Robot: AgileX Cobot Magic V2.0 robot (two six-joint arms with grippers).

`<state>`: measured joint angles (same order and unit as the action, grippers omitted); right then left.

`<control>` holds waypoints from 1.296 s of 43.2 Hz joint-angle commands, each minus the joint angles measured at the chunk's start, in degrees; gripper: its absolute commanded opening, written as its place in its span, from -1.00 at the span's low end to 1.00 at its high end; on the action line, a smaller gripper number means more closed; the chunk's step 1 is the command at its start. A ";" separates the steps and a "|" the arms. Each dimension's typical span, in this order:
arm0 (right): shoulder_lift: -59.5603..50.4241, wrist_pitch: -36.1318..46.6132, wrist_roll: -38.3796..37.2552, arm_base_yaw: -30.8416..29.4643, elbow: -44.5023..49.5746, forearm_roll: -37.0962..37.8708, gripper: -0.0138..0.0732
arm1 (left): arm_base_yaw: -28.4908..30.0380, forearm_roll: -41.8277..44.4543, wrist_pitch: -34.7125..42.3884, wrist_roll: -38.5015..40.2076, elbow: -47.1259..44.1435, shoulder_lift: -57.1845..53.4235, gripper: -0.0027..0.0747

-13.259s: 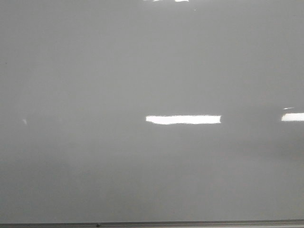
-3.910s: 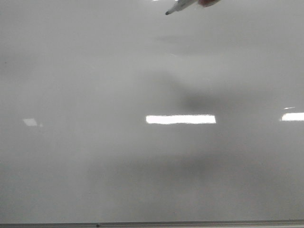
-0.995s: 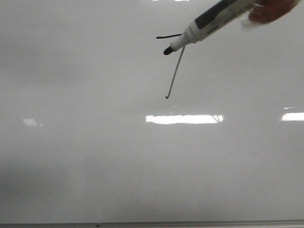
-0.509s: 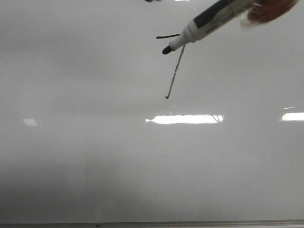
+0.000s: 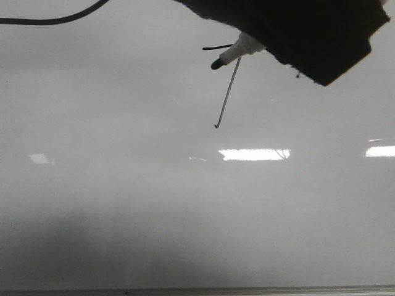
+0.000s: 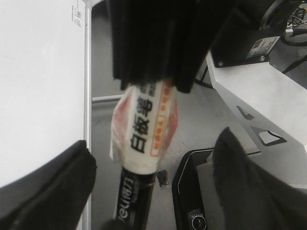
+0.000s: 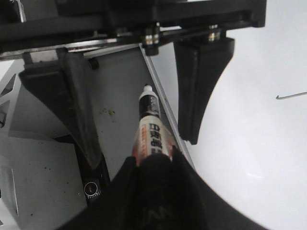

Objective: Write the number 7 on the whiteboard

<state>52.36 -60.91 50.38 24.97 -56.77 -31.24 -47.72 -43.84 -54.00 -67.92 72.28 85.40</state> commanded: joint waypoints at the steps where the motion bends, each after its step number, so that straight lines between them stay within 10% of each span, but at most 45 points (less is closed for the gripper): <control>1: -0.35 2.63 0.24 -0.02 -1.34 -2.54 -0.83 | -0.46 -3.22 0.95 -0.12 2.00 -2.01 -0.07; 25: -0.35 2.69 0.24 -0.02 -1.34 -2.54 -0.81 | -0.46 -3.22 1.20 -0.12 2.00 -2.01 -0.81; 40: -0.48 -0.13 -0.32 -0.14 -1.81 0.66 0.57 | -0.46 -1.64 1.20 -0.12 2.00 -2.01 -0.97; 47: -2.51 -2.28 -10.10 -0.14 -4.04 10.09 0.63 | -0.46 7.40 1.20 3.27 2.00 -2.01 -0.97; 56: -5.55 -3.68 -18.95 -0.14 -4.17 19.01 0.64 | 1.70 33.08 0.95 27.01 2.00 -2.01 -0.97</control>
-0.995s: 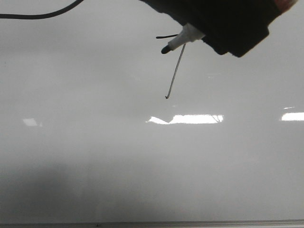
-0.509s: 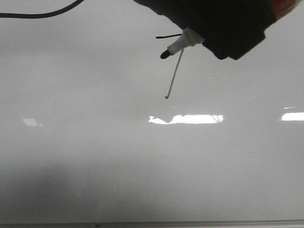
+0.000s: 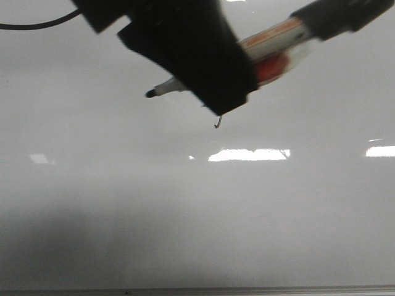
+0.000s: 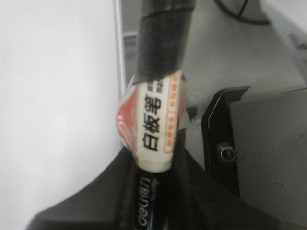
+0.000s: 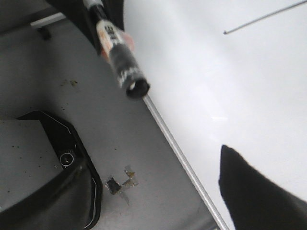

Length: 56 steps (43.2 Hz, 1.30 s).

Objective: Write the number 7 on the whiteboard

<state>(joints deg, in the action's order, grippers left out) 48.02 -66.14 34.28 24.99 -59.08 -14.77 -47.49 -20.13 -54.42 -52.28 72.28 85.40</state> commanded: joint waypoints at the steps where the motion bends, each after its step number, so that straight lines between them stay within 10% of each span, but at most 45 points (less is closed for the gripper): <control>1: -1.29 1.56 -3.22 -0.17 -1.86 3.00 0.64 | 2.16 12.54 1.22 15.34 2.00 -2.01 -0.97; 8: -1.34 1.79 -3.66 -0.17 -1.81 3.71 0.64 | 11.79 22.26 -1.88 30.23 2.00 -2.38 -0.97; 20: -1.34 2.84 -3.66 -0.17 -1.81 3.71 0.64 | 37.55 16.66 -3.74 34.15 1.48 -7.95 -0.97; 30: -1.28 5.35 -4.50 -0.17 -1.81 3.61 0.64 | 54.18 5.60 12.19 34.15 -10.07 -16.14 -0.97; 56: -1.28 8.19 -4.50 -0.17 -1.81 3.61 0.64 | 52.33 -6.52 46.51 28.68 -18.61 -4.41 -0.96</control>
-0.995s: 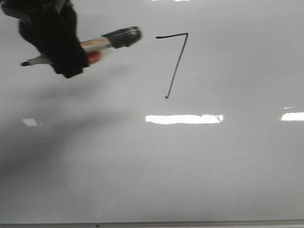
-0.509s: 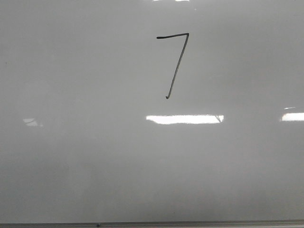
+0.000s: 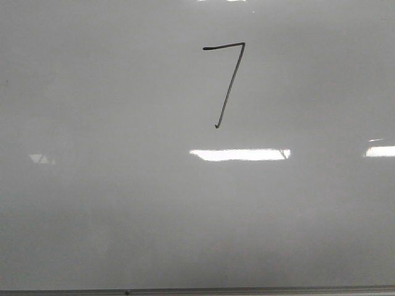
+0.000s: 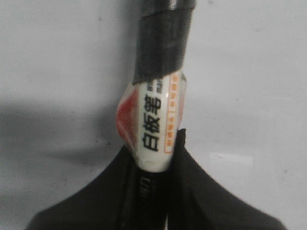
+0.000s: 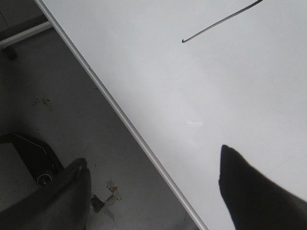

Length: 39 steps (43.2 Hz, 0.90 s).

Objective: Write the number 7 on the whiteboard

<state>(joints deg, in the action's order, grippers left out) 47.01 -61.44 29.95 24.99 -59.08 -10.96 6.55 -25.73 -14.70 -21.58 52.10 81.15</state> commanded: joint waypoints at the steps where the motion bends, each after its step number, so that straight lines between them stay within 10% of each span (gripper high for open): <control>1: -0.26 3.49 -0.17 -0.17 -1.81 -0.20 0.64 | -2.05 -0.91 7.39 -2.13 1.56 0.32 -0.95; 8: -0.26 3.49 -0.17 -0.17 -1.81 -0.20 0.64 | -4.06 -0.91 10.93 -2.26 1.56 1.94 -0.78; 20: -0.26 3.49 -0.17 -0.17 -1.81 -0.20 0.64 | -4.70 0.16 11.89 -2.26 1.56 2.52 0.18; 39: -1.28 -0.11 -17.97 -0.17 -1.86 8.11 0.64 | -4.70 4.87 1.73 -2.26 1.67 -9.30 0.23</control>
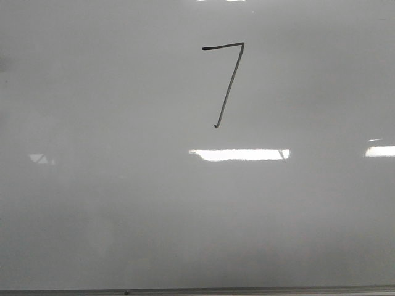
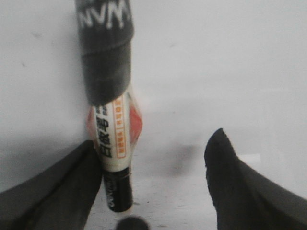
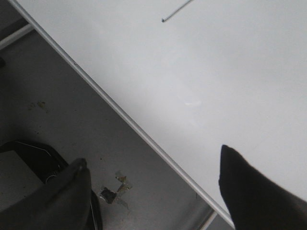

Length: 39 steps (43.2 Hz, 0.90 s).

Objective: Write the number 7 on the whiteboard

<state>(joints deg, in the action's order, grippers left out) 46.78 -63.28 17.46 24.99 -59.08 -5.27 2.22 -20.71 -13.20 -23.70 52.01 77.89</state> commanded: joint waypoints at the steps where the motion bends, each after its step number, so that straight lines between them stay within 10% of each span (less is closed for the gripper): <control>1: -1.58 1.66 -7.57 -0.17 -1.86 3.17 0.64 | -0.36 -0.16 -1.07 -0.14 1.77 -7.42 0.23; 28: -18.40 -3.12 -17.46 -0.17 -1.57 5.27 0.64 | -0.61 14.59 -33.52 15.08 1.77 -36.85 0.23; 39: -20.12 -3.50 -17.46 -0.17 1.20 5.27 0.64 | -10.12 23.48 -40.63 20.57 1.66 -45.66 0.18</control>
<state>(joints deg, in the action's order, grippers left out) 26.09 -70.02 0.00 24.99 -57.46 -0.64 -5.34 -1.73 -54.68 -7.24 52.01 34.26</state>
